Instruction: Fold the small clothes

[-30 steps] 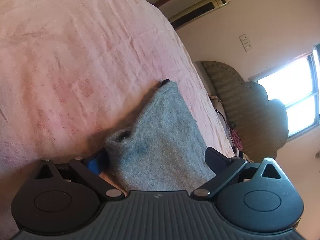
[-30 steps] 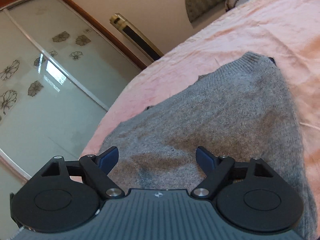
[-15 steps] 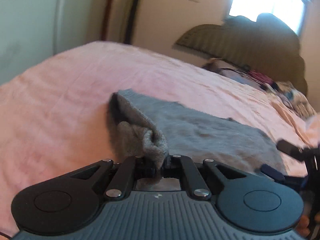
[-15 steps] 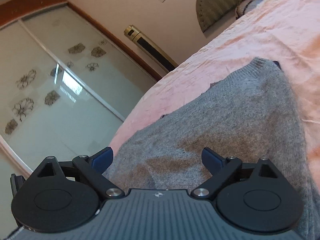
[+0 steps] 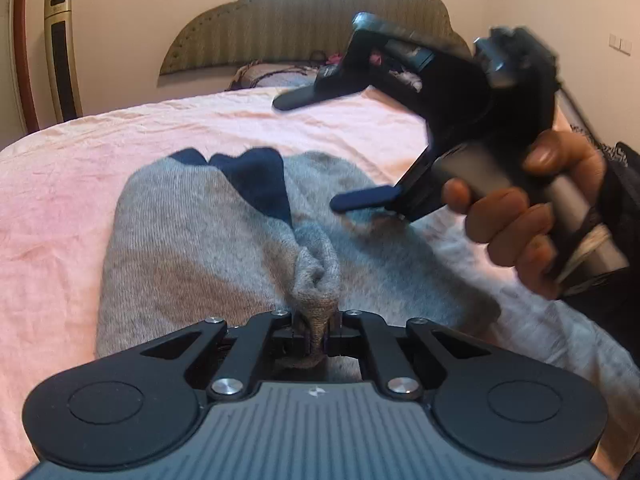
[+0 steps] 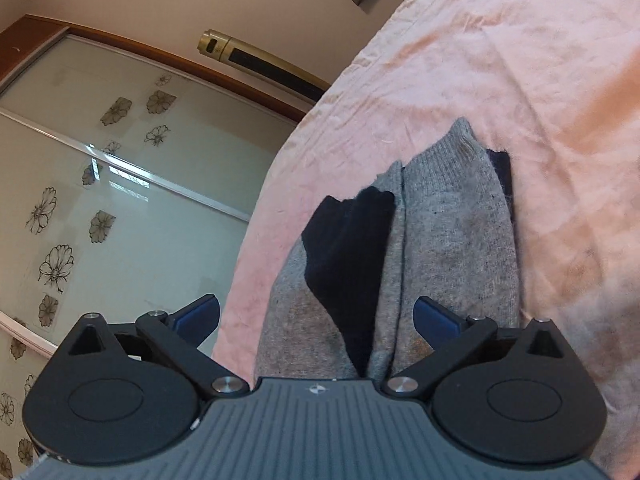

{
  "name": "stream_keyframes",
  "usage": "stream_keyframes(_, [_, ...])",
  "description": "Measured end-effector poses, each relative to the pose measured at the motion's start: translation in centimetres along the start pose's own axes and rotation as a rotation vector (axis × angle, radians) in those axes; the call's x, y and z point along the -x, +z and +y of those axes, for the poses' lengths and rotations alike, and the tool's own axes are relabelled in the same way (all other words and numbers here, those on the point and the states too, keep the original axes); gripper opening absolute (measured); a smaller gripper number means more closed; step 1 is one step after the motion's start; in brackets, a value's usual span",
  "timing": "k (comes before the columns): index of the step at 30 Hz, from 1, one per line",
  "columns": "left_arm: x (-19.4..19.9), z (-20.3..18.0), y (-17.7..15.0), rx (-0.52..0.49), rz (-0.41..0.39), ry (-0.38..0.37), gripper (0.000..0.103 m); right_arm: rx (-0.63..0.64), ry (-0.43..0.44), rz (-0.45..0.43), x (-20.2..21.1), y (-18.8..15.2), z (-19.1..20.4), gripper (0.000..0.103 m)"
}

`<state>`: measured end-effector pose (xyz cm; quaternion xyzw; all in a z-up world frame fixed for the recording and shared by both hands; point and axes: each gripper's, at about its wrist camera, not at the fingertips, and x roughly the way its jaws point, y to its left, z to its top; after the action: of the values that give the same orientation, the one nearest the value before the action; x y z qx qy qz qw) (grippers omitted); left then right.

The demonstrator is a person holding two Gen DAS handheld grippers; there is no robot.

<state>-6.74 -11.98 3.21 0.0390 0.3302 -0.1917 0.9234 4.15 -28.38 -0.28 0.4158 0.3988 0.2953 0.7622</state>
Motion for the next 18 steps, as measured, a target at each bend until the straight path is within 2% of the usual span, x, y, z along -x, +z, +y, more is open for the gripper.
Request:
stream_keyframes(4, [0.7,-1.2,0.6,-0.035,-0.04,-0.017,0.005,0.002,-0.027,0.047,-2.0,1.0,0.1,0.102])
stream_keyframes(9, [0.3,-1.1,0.8,-0.026,-0.035,-0.036,0.005,0.043,-0.076,0.127,-5.0,2.4,0.8,0.1])
stream_keyframes(11, [0.1,-0.7,0.8,-0.011,-0.025,-0.048,0.005,0.078,-0.103,0.139,-5.8,2.9,1.3,0.087])
stream_keyframes(12, [0.0,-0.7,0.8,-0.01,-0.021,-0.051,0.005,0.103,-0.128,0.143,-6.1,3.1,1.5,0.066])
stream_keyframes(13, [-0.1,-0.9,0.9,-0.011,-0.021,-0.058,0.005,0.137,-0.165,0.143,-6.4,3.2,1.8,0.03])
stream_keyframes(14, [0.0,-1.0,1.1,-0.011,-0.027,-0.071,0.005,0.172,-0.207,0.137,-6.5,3.2,2.1,0.015])
stream_keyframes(15, [0.0,-1.0,1.3,-0.011,-0.038,-0.087,0.005,0.212,-0.224,0.12,-6.2,3.3,2.5,0.017])
stream_keyframes(18, [-0.3,-1.9,1.7,-0.006,-0.04,-0.146,0.005,0.308,-0.178,0.046,-3.4,3.5,4.1,0.016])
